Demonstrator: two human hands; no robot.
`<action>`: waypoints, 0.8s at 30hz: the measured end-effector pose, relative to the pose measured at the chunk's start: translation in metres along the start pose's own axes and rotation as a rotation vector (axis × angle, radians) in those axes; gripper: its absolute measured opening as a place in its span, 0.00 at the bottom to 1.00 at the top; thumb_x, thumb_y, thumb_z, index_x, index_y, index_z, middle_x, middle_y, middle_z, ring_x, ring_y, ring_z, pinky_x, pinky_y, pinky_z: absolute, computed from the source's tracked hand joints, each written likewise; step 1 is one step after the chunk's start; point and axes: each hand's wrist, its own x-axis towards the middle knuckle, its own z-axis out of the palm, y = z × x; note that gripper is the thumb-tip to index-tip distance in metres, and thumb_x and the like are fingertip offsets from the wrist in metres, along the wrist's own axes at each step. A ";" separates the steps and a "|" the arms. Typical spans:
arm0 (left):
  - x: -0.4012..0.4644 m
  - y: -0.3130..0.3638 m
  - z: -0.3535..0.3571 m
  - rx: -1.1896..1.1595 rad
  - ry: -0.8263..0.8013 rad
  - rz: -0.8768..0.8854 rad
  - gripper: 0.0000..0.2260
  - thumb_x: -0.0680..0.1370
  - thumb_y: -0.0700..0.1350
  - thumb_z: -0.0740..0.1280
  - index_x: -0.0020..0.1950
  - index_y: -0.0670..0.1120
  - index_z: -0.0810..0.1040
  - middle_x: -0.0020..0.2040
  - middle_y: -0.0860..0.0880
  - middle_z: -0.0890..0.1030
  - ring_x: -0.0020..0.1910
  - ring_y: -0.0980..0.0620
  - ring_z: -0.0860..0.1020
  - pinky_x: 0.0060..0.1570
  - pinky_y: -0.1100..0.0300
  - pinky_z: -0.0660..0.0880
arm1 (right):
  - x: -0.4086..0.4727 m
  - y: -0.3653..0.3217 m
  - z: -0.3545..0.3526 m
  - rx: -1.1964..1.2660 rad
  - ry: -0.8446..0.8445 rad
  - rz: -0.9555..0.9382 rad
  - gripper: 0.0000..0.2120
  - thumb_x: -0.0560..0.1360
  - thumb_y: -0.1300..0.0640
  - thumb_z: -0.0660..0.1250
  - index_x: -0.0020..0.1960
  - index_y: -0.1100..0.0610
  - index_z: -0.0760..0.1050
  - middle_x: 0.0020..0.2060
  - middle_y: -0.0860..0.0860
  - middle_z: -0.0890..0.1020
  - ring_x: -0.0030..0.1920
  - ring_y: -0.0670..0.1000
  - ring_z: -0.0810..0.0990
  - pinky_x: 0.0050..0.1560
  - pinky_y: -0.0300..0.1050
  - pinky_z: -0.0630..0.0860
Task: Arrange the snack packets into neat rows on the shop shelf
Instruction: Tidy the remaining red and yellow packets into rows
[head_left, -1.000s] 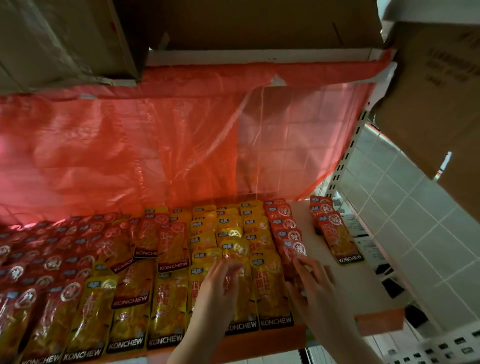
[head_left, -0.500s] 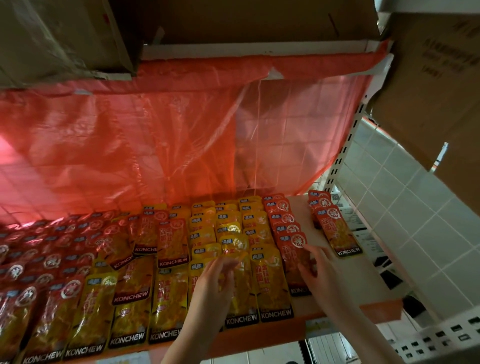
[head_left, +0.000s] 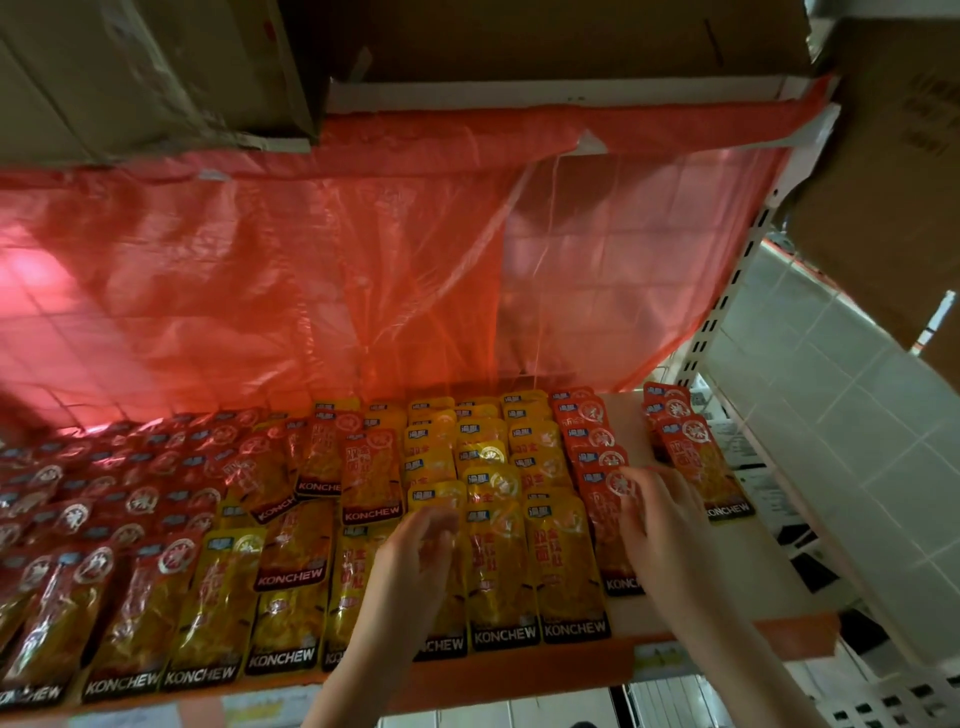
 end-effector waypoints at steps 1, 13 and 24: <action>0.001 -0.002 -0.003 0.002 0.019 -0.010 0.11 0.77 0.37 0.63 0.52 0.53 0.76 0.46 0.59 0.80 0.46 0.68 0.77 0.43 0.74 0.73 | 0.003 -0.005 0.002 -0.031 0.015 -0.035 0.14 0.68 0.69 0.72 0.53 0.64 0.77 0.48 0.57 0.79 0.48 0.57 0.78 0.45 0.46 0.76; 0.016 -0.022 -0.045 0.338 0.374 -0.170 0.10 0.78 0.39 0.61 0.58 0.44 0.76 0.52 0.51 0.78 0.45 0.54 0.74 0.40 0.61 0.69 | 0.018 -0.082 0.054 0.058 -0.268 -0.279 0.12 0.74 0.62 0.65 0.57 0.58 0.77 0.52 0.50 0.79 0.49 0.48 0.79 0.47 0.41 0.79; 0.034 -0.023 -0.050 0.472 0.235 -0.305 0.15 0.79 0.50 0.62 0.63 0.45 0.68 0.55 0.47 0.75 0.53 0.48 0.75 0.45 0.57 0.74 | 0.015 -0.134 0.110 0.017 -0.451 -0.390 0.17 0.80 0.56 0.57 0.68 0.55 0.67 0.64 0.50 0.73 0.66 0.51 0.67 0.68 0.49 0.63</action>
